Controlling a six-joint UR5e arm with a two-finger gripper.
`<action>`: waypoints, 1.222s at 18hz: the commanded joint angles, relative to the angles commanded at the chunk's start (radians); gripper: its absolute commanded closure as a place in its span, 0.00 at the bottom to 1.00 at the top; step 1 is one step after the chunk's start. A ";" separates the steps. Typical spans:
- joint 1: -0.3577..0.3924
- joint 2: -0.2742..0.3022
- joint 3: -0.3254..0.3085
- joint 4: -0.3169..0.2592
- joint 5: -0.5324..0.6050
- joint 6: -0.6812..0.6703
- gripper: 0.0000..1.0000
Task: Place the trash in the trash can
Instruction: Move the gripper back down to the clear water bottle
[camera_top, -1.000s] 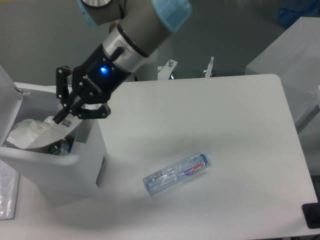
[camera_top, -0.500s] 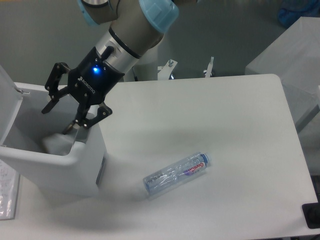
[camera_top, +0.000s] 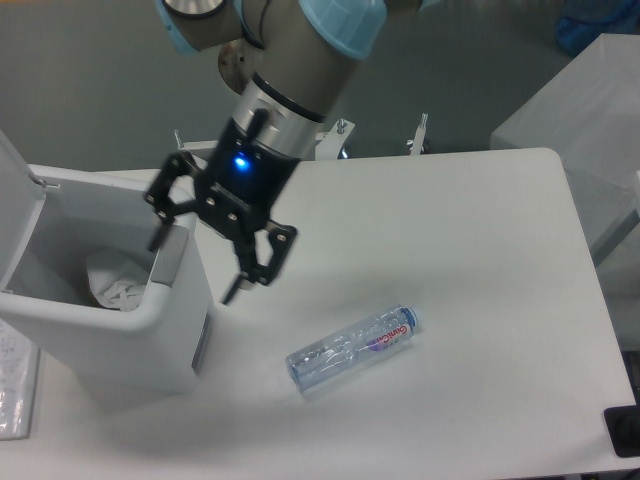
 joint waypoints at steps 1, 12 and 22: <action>0.009 -0.018 0.022 -0.005 0.023 0.002 0.00; 0.046 -0.193 0.052 -0.074 0.247 0.251 0.00; -0.044 -0.331 0.005 -0.077 0.569 0.321 0.00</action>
